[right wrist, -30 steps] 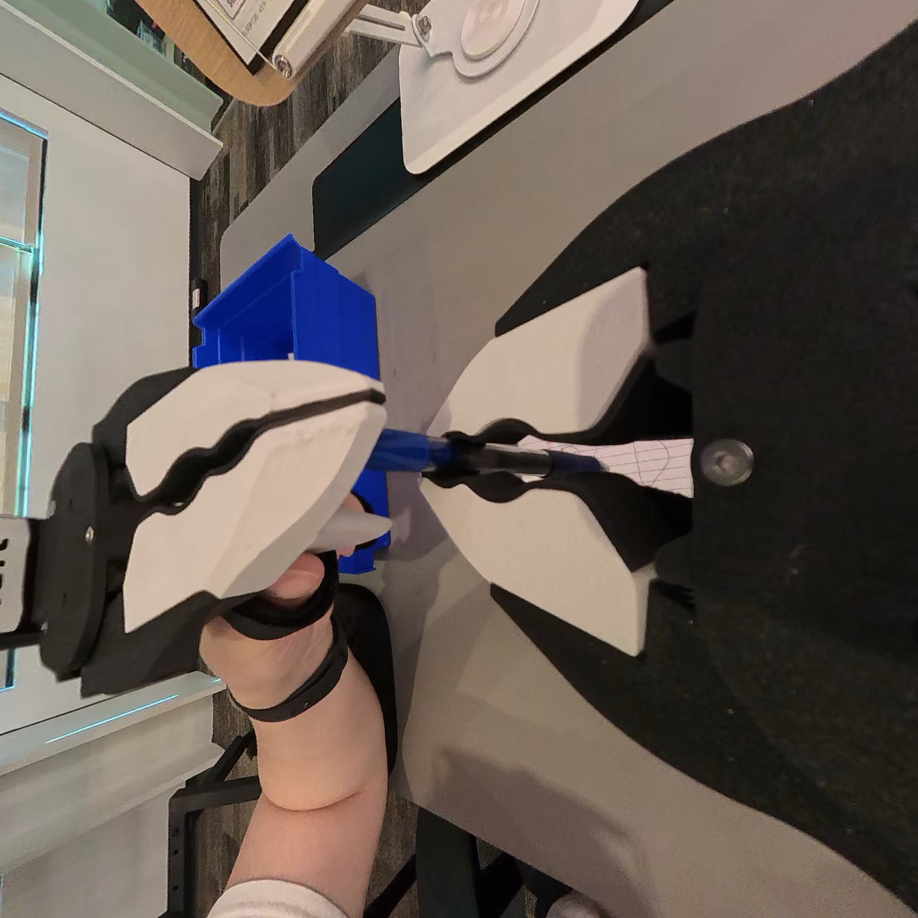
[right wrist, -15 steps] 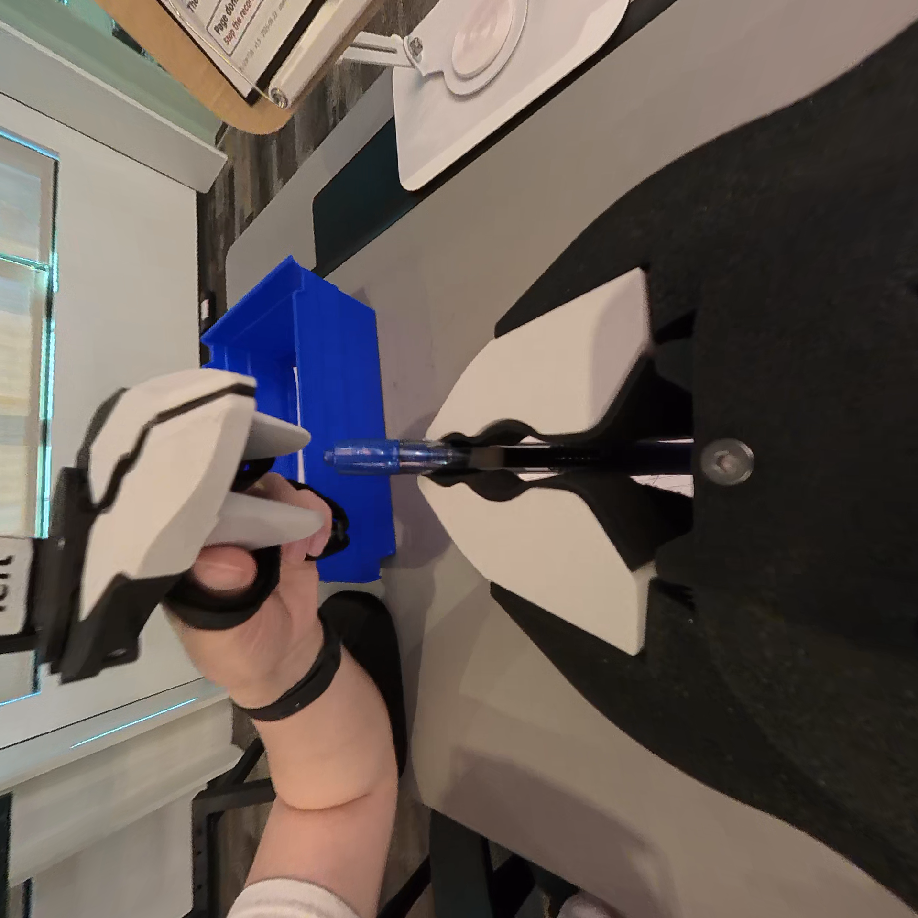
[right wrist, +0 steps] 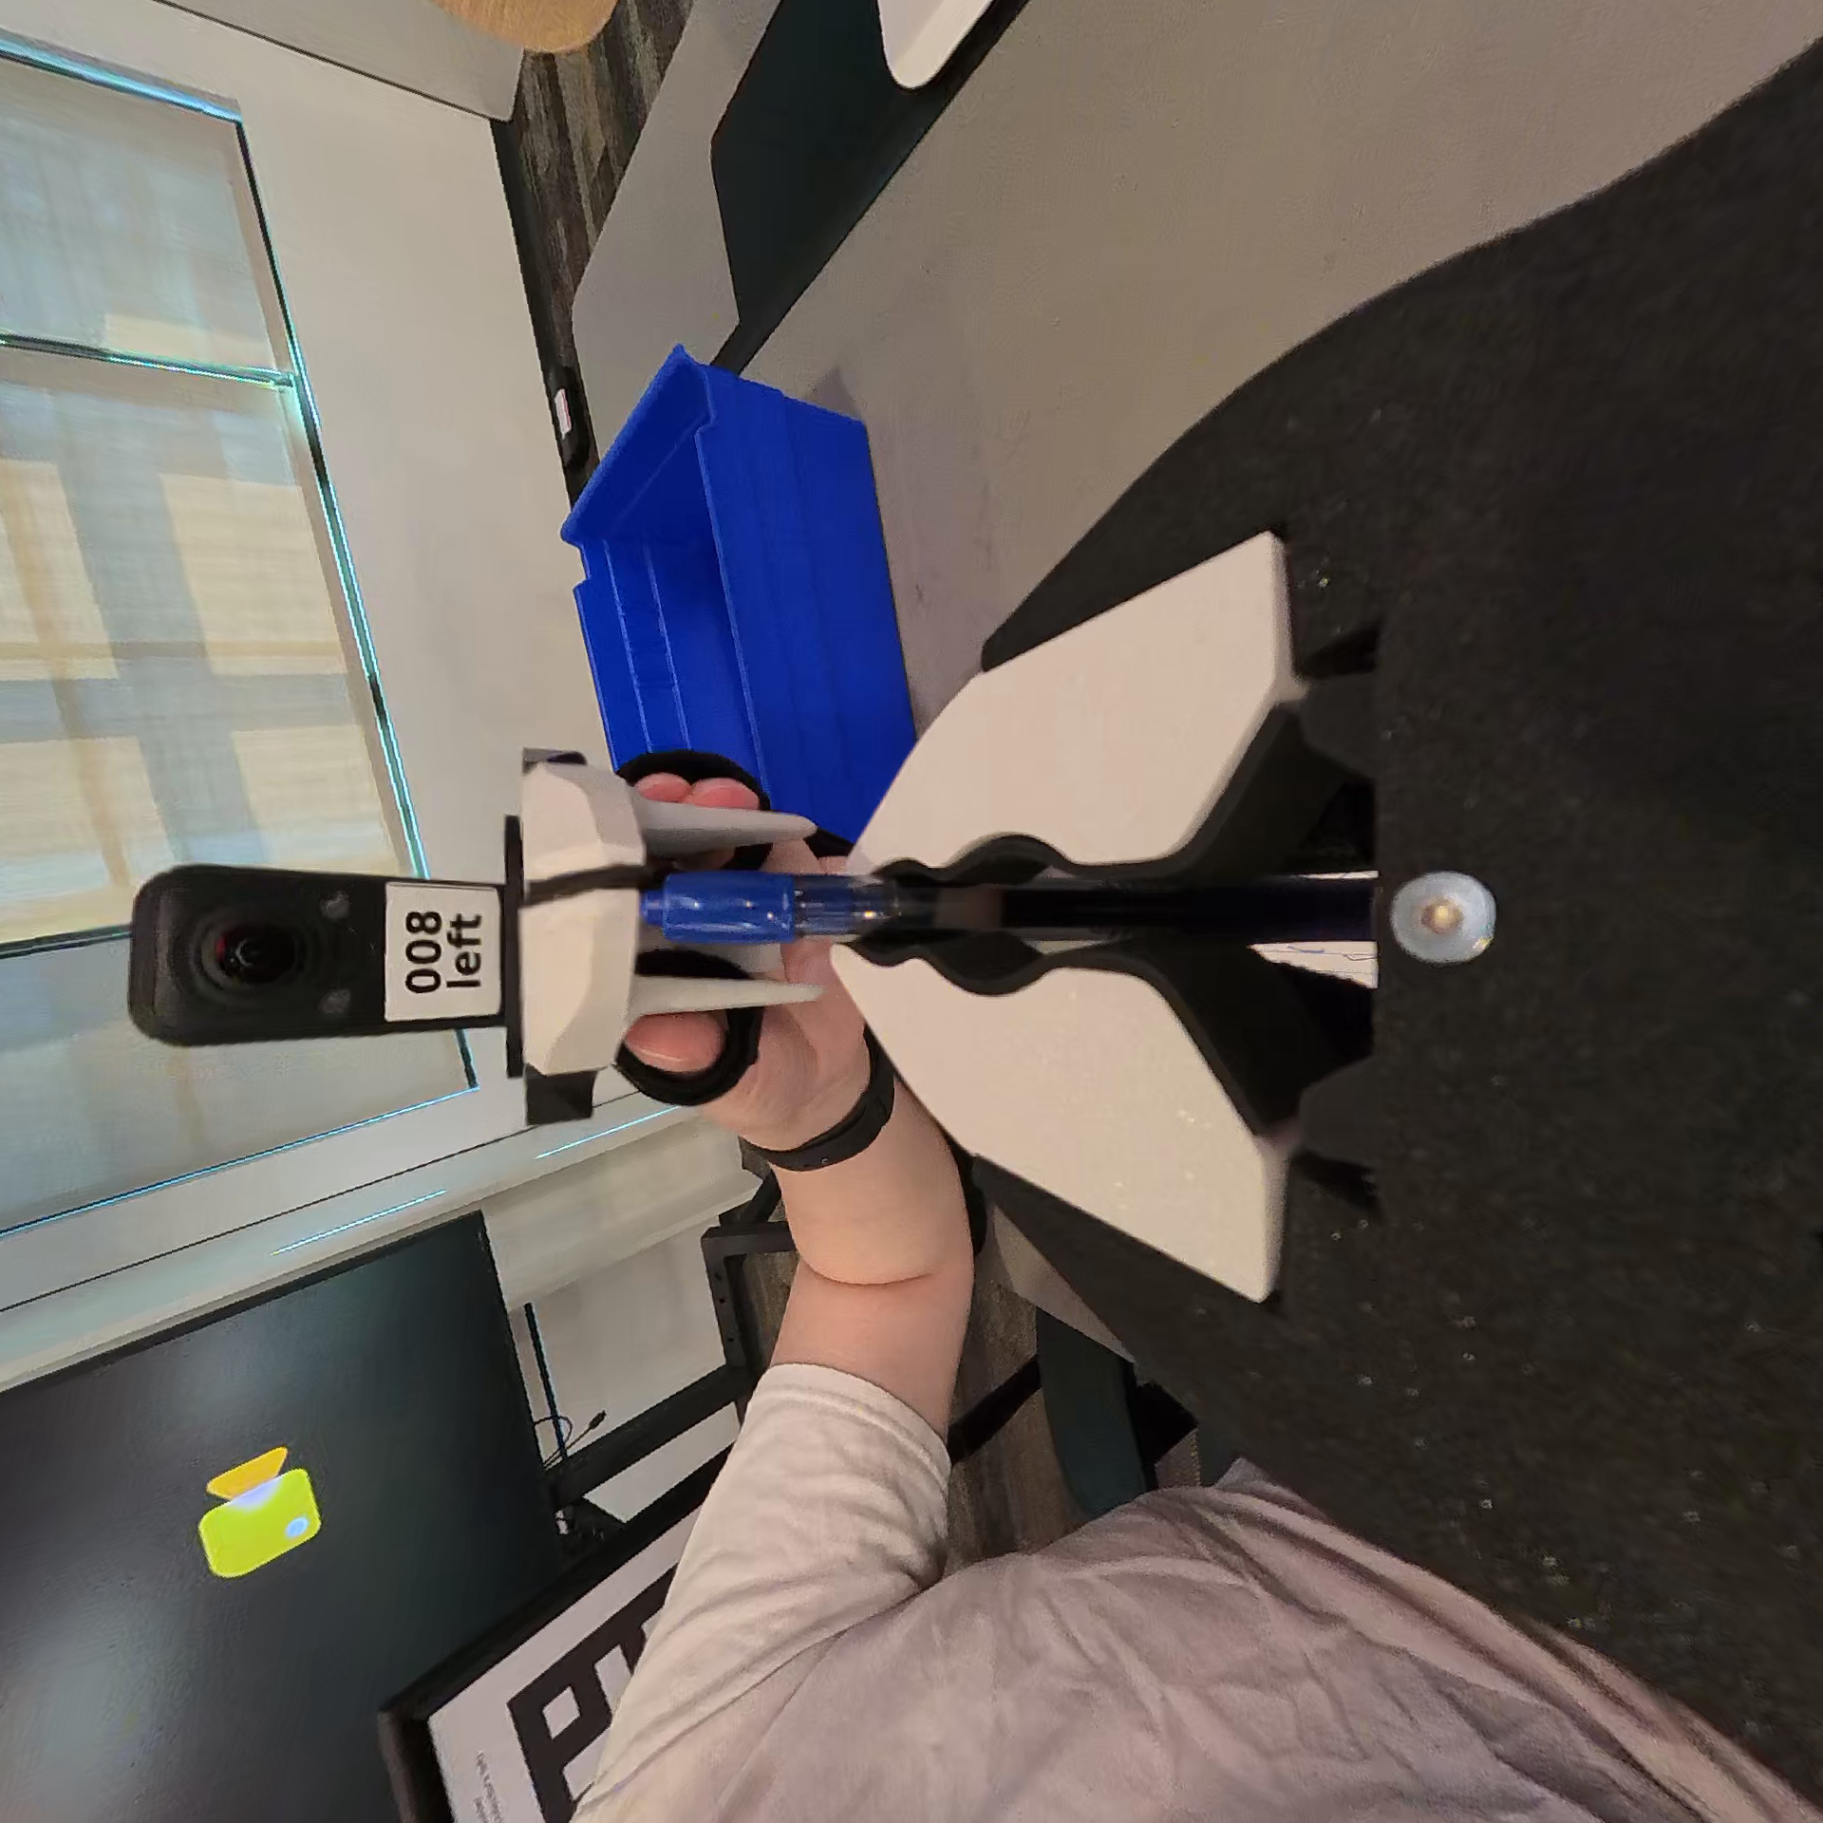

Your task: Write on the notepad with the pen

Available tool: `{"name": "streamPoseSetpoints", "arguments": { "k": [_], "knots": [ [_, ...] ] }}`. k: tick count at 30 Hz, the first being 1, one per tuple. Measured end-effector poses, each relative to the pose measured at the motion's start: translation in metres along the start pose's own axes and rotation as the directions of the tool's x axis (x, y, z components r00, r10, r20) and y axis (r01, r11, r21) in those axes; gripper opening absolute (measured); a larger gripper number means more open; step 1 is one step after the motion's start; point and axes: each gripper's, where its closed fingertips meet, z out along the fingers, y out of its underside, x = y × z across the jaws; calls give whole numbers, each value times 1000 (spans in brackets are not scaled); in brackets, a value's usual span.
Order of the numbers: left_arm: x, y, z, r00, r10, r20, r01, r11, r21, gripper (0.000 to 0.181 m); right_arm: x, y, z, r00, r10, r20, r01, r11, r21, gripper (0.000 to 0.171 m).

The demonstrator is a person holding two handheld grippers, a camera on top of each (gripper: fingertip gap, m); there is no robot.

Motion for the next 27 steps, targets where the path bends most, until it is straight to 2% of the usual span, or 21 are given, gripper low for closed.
{"name": "streamPoseSetpoints", "arguments": {
  "k": [2, 7, 15, 21, 27],
  "knots": [
    [0, -4, -1, 1000, -22, -8, 22, 999, 32, 0, -1, 2, 1, 1000, -6, -1, 6, 1000, -17, 4],
    [3, 4, 3, 999, -24, -34, 25, 1000, 6, 0, -3, 6, 5, 1000, 6, 13, -6, 999, -34, 4],
    [3, 5, 4, 992, -106, -74, 108, 993, 37, 0, -5, 5, 6, 998, 42, 51, -42, 999, 11, 4],
    [5, 4, 4, 997, -60, -47, 61, 998, 31, 0, -6, 3, 7, 998, 34, 48, -36, 999, 35, 4],
    [2, 5, 4, 996, -77, -44, 79, 996, 48, 0, -5, 3, 7, 997, 58, 54, -61, 997, 52, 4]
  ]
}}
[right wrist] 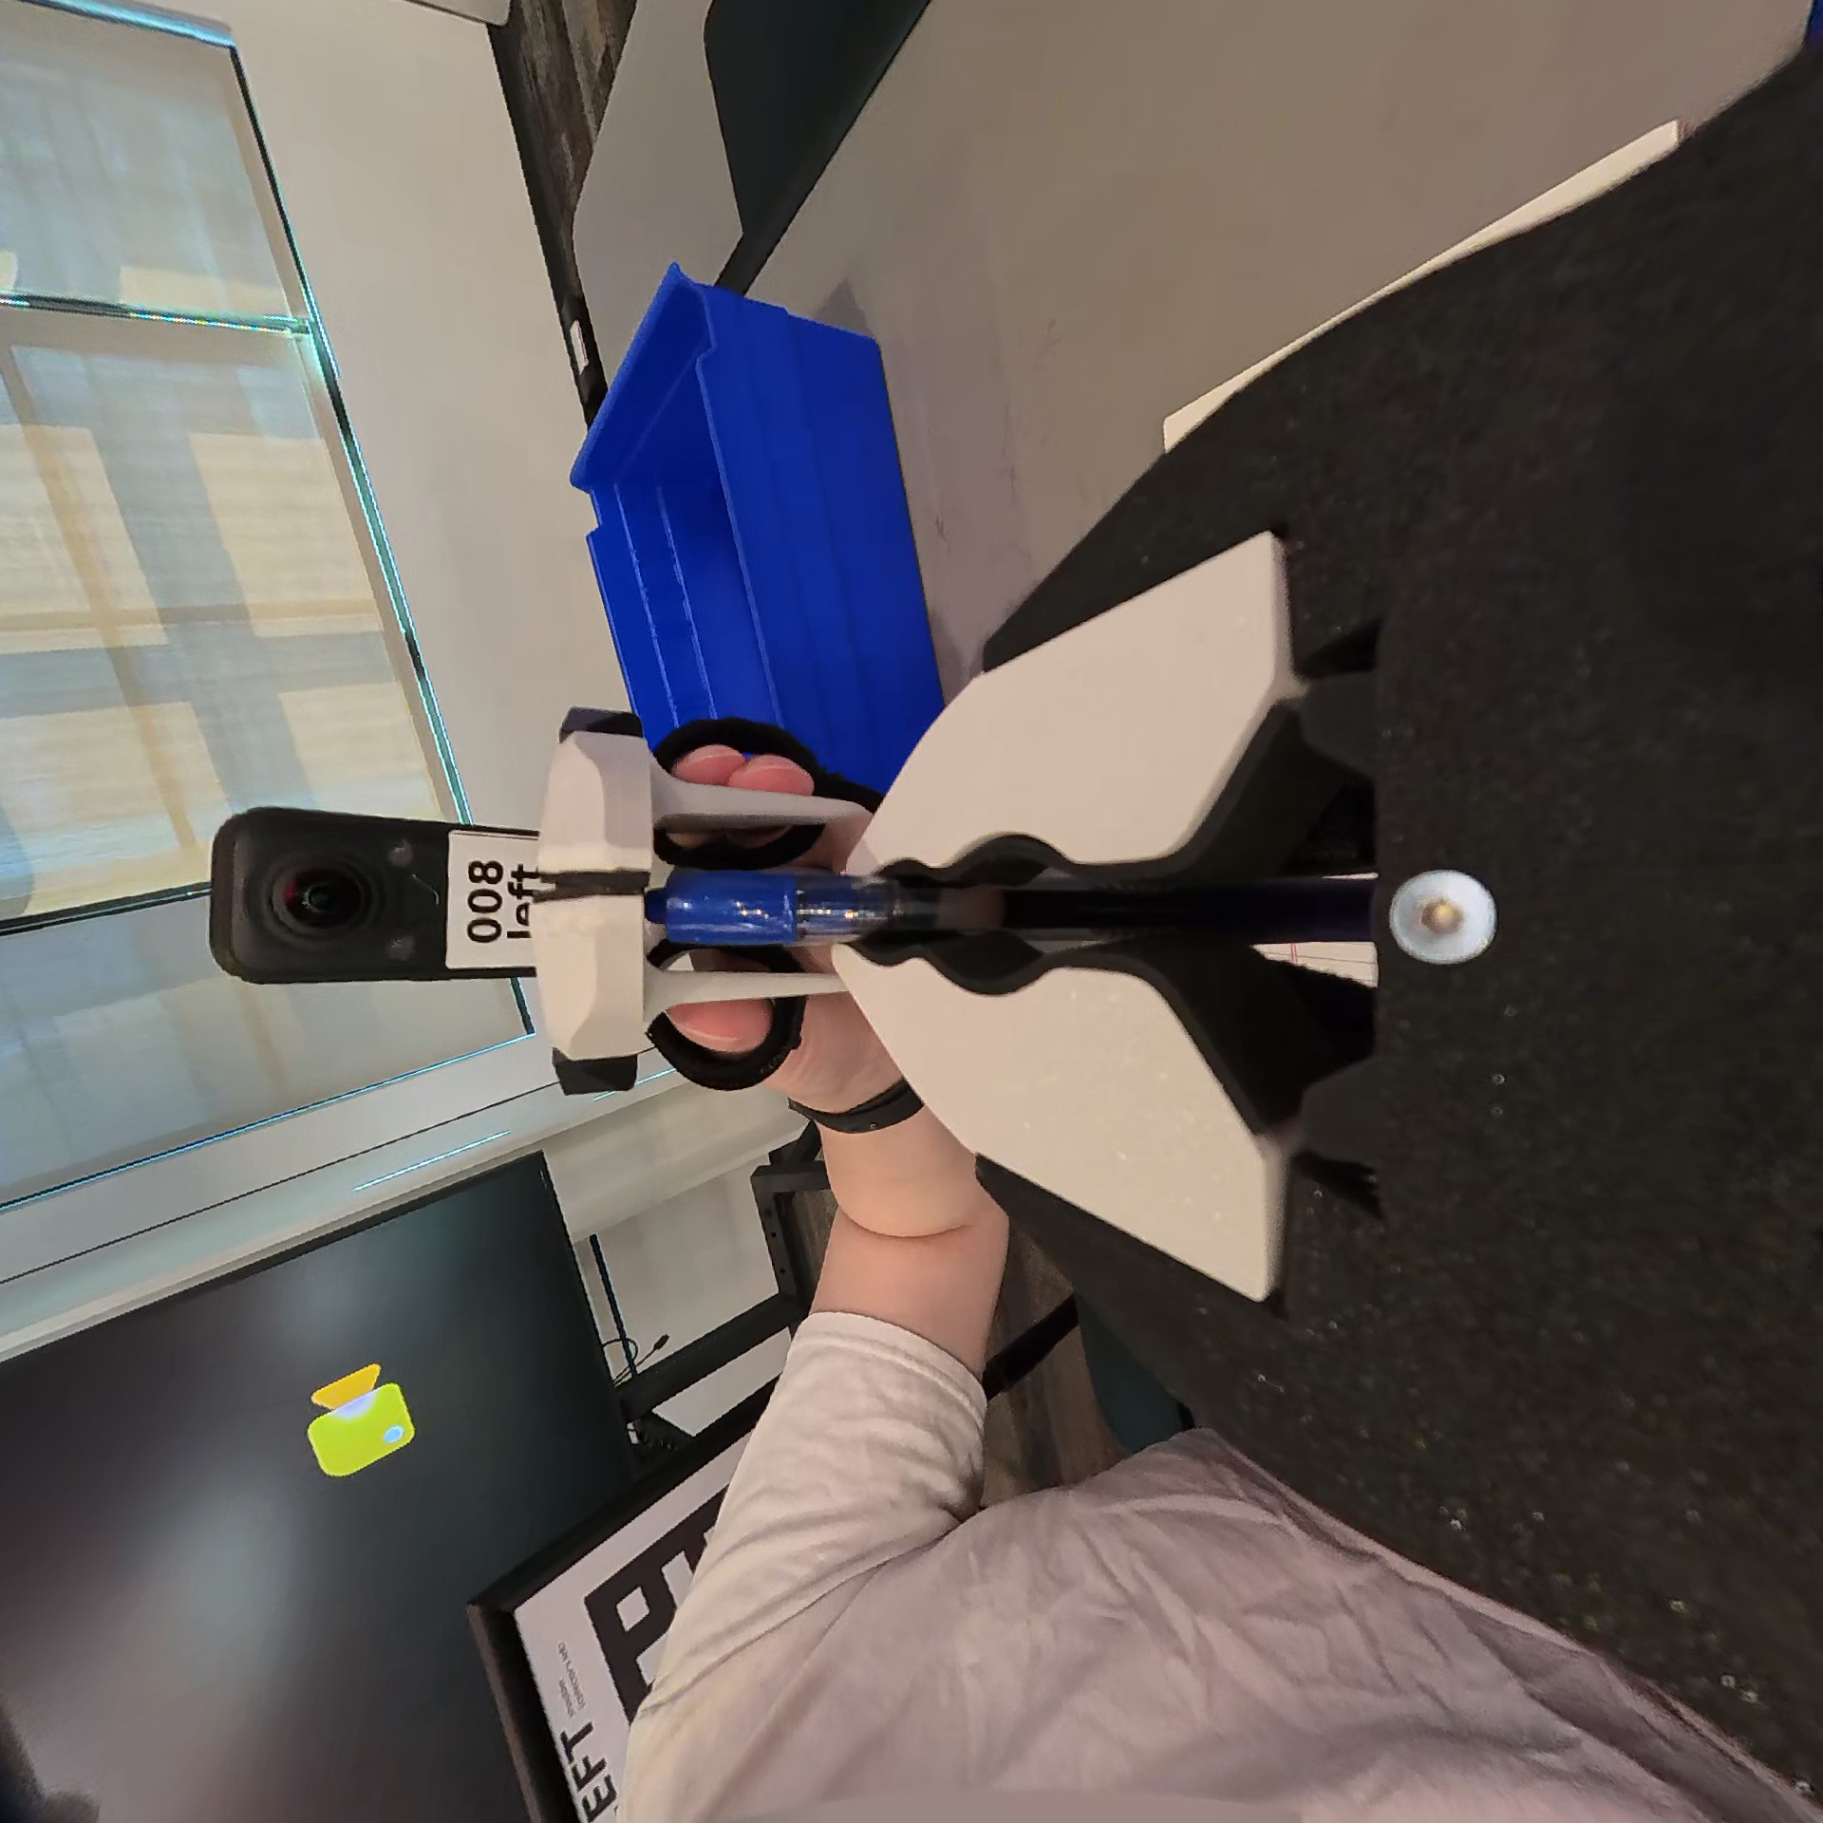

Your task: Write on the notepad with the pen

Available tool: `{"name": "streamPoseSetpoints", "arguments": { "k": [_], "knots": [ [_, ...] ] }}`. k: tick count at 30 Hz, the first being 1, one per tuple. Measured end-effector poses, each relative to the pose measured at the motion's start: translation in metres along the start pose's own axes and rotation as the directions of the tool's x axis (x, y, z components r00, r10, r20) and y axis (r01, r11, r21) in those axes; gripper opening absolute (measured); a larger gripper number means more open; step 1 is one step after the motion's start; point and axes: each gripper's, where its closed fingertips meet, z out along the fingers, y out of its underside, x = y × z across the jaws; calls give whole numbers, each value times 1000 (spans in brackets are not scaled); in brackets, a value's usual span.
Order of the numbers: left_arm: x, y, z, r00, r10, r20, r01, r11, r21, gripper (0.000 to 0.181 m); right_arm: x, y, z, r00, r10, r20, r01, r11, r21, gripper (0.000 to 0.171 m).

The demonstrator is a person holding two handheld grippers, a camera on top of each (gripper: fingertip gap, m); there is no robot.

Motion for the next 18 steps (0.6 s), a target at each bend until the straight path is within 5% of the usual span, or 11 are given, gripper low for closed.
{"name": "streamPoseSetpoints", "arguments": {
  "k": [7, 11, 14, 18],
  "knots": [
    [-8, 3, -1, 999, -22, 23, 22, 1000, 2, 0, 4, 4, 1, 999, 32, 5, -32, 999, -12, 4],
    [0, -31, -17, 1000, 14, 26, -16, 993, 117, 0, 15, 10, -1, 995, 91, -44, -93, 994, -60, 5],
    [3, -36, -19, 990, 112, 91, -118, 991, 66, 0, 55, 36, -16, 930, 220, -295, -270, 953, -140, 5],
    [8, -25, -11, 987, 134, 92, -134, 991, -5, 0, 96, 84, -57, 737, 256, -625, -446, 880, -166, 5]
  ]
}}
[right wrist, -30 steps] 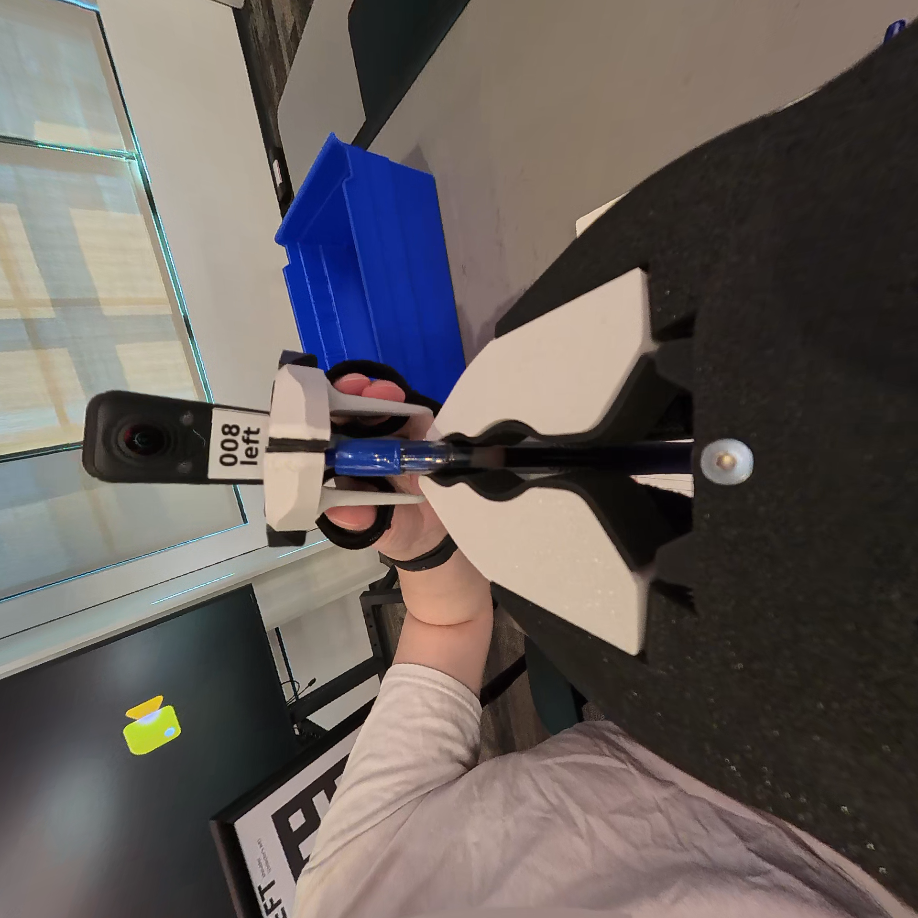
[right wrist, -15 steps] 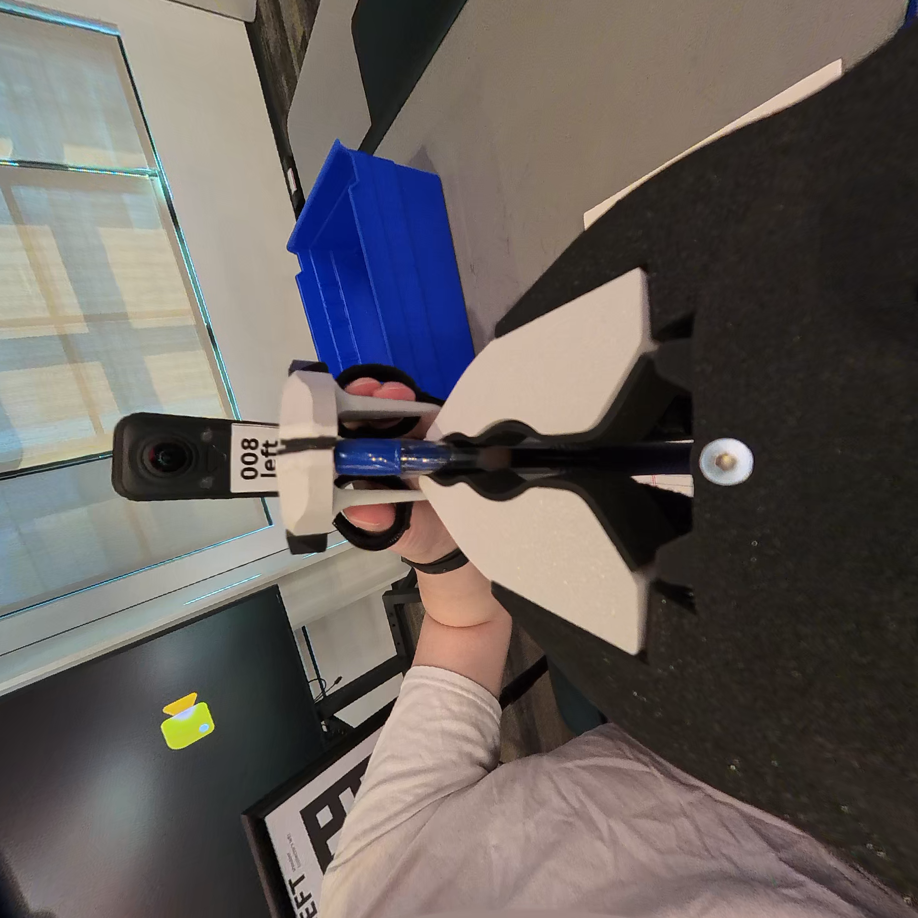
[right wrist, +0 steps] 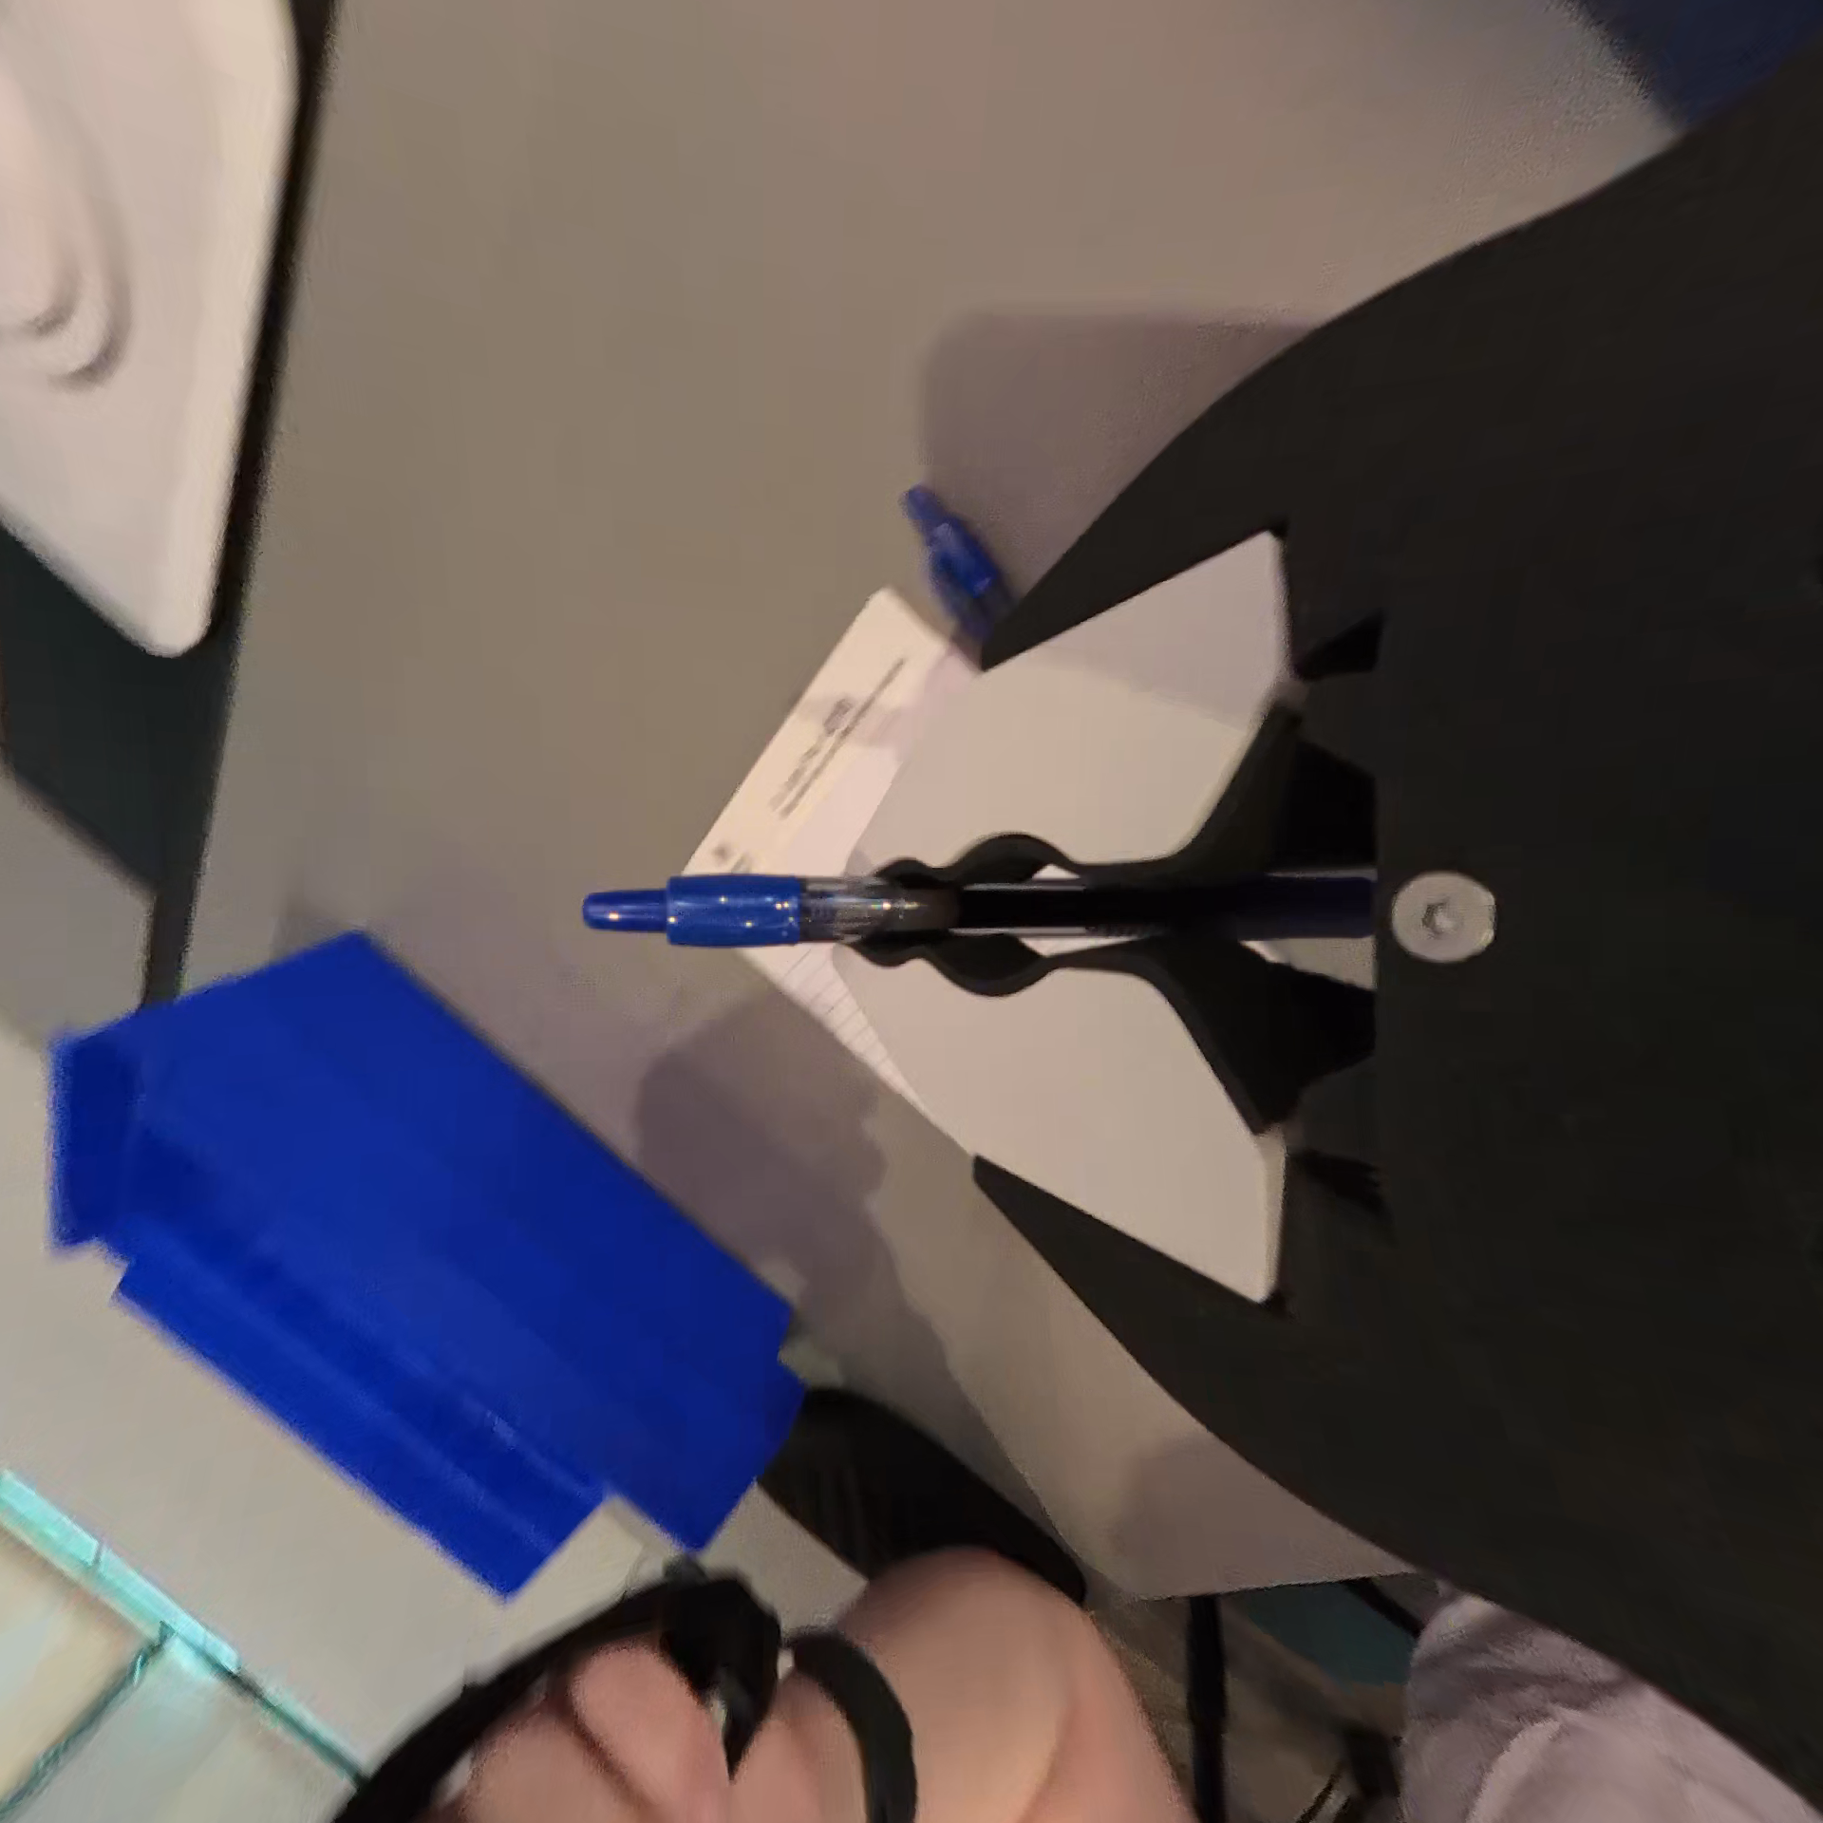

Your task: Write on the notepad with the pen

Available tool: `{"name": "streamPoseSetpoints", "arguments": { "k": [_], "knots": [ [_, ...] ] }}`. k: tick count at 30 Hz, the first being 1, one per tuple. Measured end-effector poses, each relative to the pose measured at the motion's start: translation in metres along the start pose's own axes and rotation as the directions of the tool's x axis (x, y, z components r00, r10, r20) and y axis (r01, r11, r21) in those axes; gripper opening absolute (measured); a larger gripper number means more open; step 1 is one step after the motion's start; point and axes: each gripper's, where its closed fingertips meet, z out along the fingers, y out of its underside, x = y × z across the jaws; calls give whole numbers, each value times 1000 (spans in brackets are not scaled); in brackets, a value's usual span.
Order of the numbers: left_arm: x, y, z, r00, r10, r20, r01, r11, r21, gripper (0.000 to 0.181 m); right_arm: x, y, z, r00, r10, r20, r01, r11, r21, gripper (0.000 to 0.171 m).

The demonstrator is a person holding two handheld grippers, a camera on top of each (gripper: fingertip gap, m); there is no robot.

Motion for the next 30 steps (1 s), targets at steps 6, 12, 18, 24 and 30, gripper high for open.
{"name": "streamPoseSetpoints", "arguments": {
  "k": [6, 12, 18, 24, 30],
  "knots": [
    [13, 7, 7, 999, -29, -32, 27, 998, -59, 0, 47, 38, -16, 946, 116, -302, -140, 988, -59, 5],
    [34, 14, 13, 990, -106, -98, 94, 988, -120, 0, 70, 61, -21, 854, 119, -506, -203, 972, -114, 5],
    [51, 16, 14, 979, -142, -143, 115, 976, -183, 0, 73, 73, -13, 827, 139, -545, -302, 927, -221, 5],
    [51, 7, 7, 987, -111, -119, 90, 981, -171, 0, 73, 72, -18, 795, 49, -605, -295, 902, -314, 34],
    [35, -3, -6, 997, -74, -31, 67, 978, -198, 0, 30, 8, -57, 764, -228, -604, 89, 964, -251, 34]
  ]
}}
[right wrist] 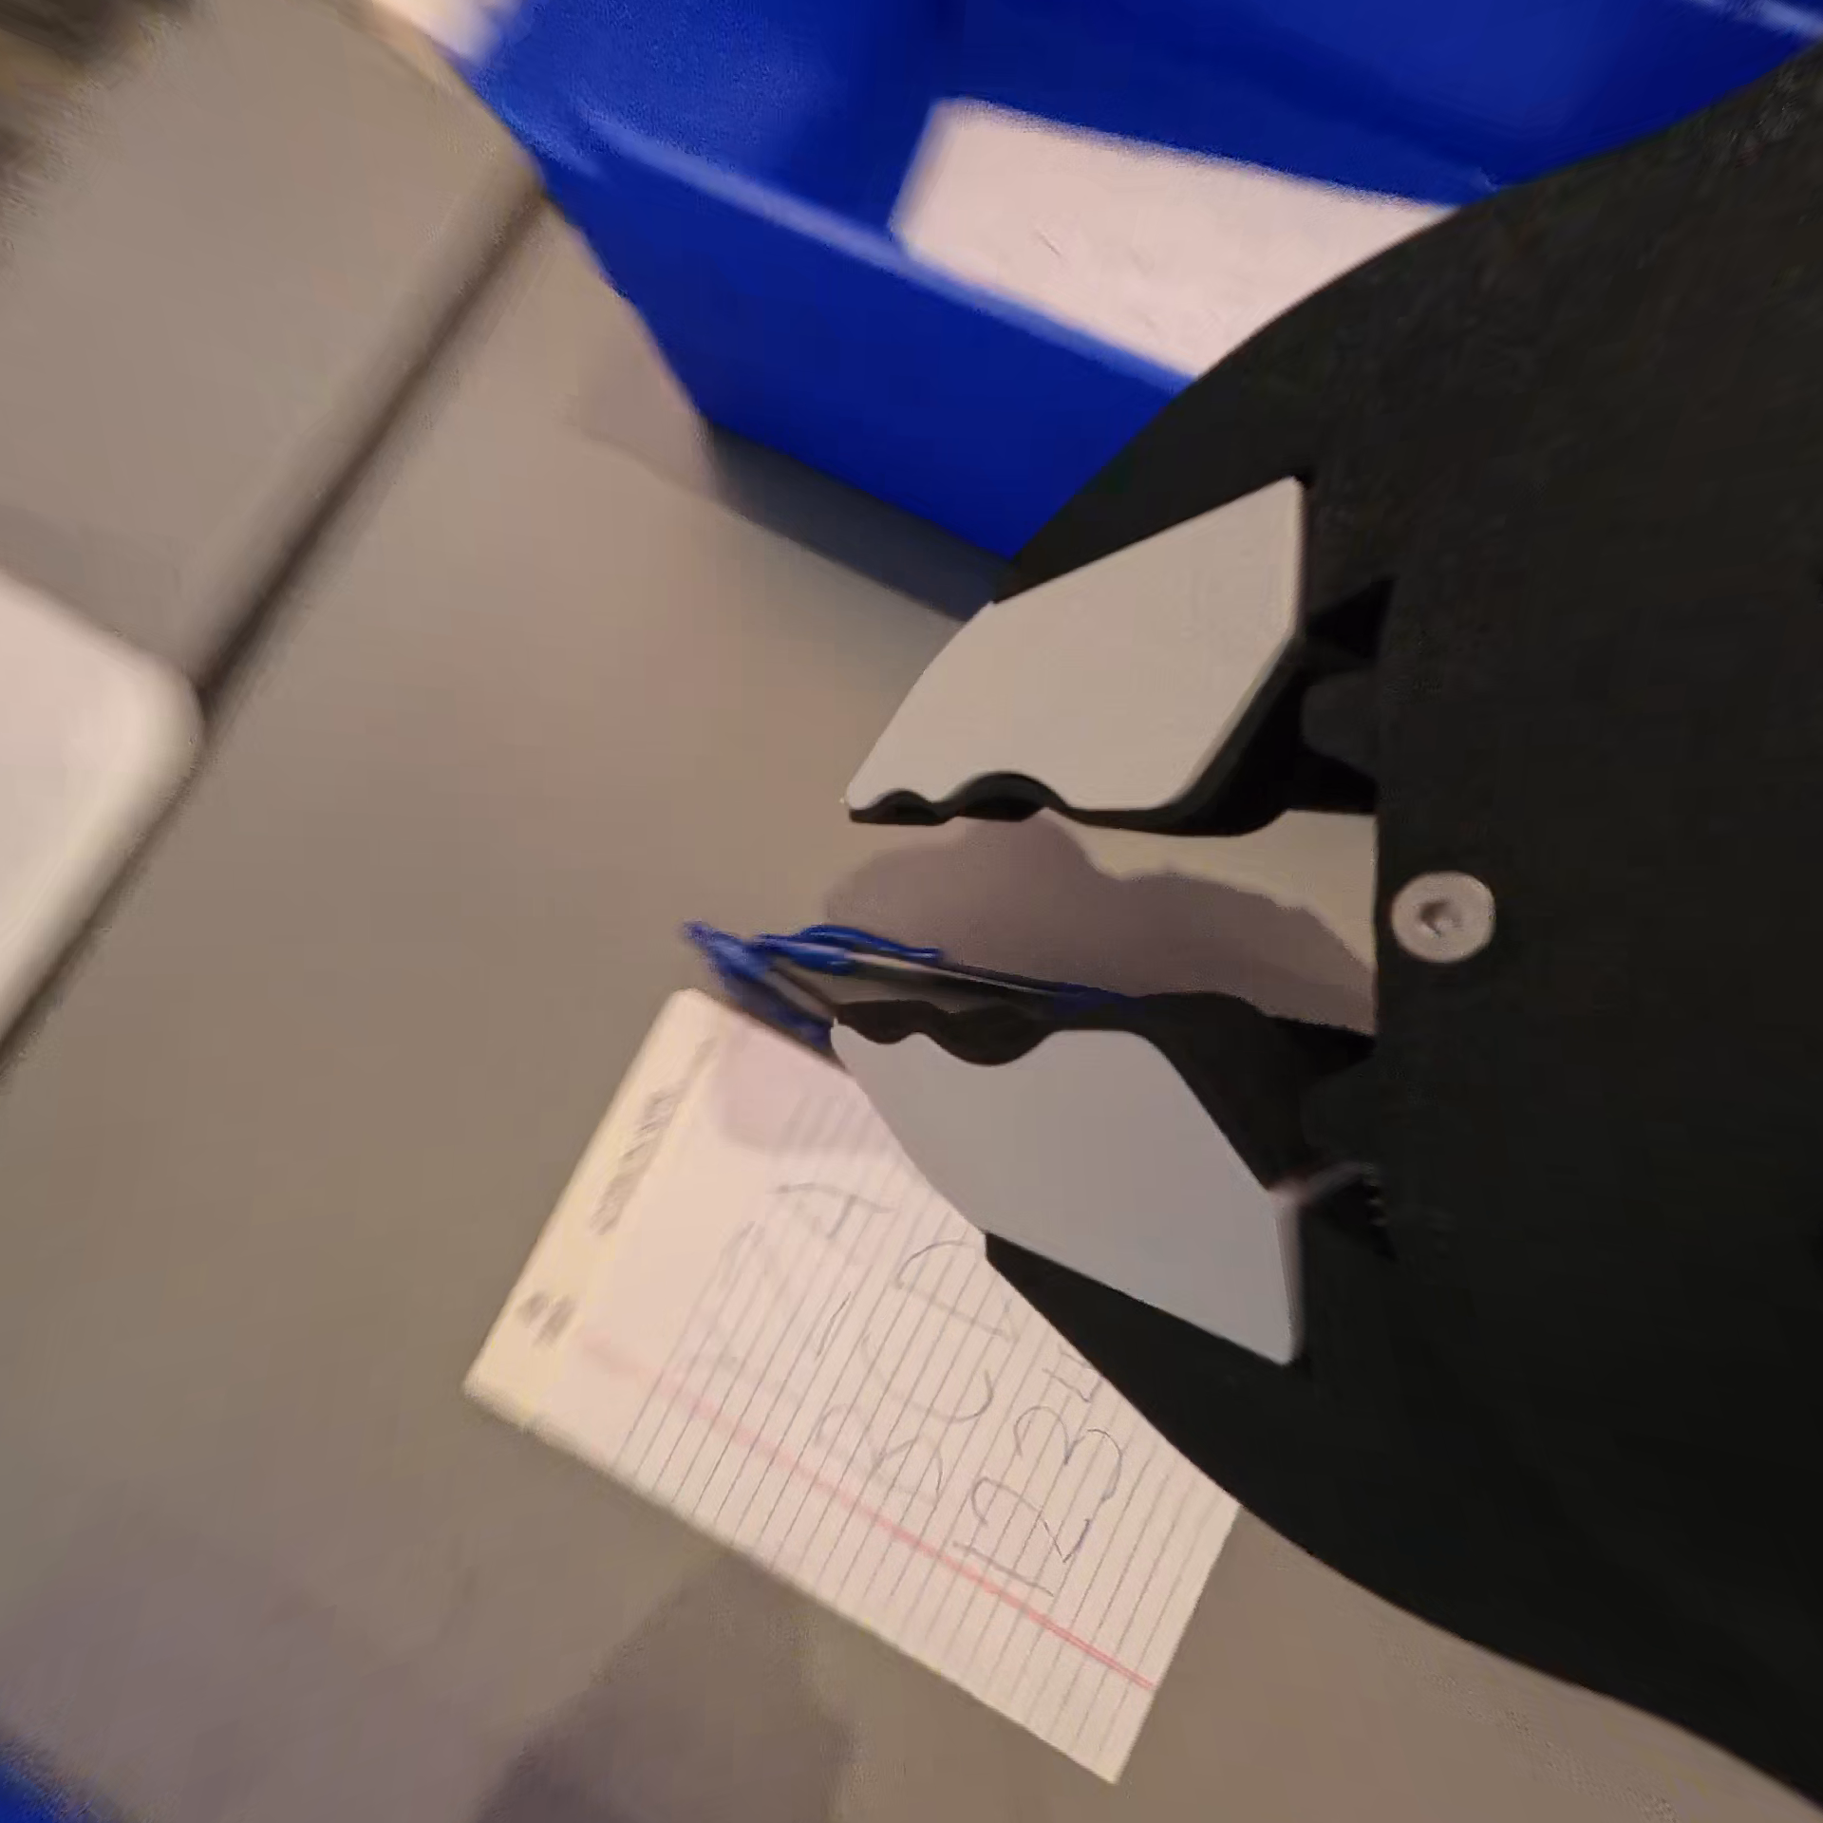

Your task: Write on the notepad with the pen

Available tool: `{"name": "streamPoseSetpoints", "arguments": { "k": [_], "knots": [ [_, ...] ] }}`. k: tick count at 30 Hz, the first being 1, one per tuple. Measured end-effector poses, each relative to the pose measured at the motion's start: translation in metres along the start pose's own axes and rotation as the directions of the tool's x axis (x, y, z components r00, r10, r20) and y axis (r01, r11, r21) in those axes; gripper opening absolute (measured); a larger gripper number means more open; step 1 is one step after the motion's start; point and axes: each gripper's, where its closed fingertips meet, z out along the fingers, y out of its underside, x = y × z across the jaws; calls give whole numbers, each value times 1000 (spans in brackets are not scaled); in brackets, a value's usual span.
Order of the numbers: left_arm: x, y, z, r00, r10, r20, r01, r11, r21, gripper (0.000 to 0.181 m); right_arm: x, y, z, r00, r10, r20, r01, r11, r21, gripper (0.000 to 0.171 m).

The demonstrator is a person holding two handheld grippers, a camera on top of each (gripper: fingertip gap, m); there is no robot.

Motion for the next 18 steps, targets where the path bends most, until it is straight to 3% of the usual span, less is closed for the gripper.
{"name": "streamPoseSetpoints", "arguments": {
  "k": [4, 6, 8, 12, 18],
  "knots": [
    [-16, 36, -7, 987, 115, 111, -75, 947, -311, 1, -43, -37, -31, 933, -357, 53, 314, 875, 369, 37],
    [-33, 59, -14, 955, 224, 197, -104, 870, -483, 0, -57, -22, -11, 877, -456, 153, 390, 860, 329, 20],
    [-47, 73, -17, 916, 318, 245, -124, 804, -582, 0, -58, -10, 16, 859, -443, 257, 387, 890, 242, 22],
    [-50, 101, -13, 934, 298, 198, -92, 733, -674, 0, -62, -7, 52, 811, -345, 472, 284, 938, 198, 21],
    [-63, 118, -15, 927, 319, 199, -72, 670, -738, 0, -60, -10, 78, 797, -417, 437, 383, 908, 169, 18]
  ]
}}
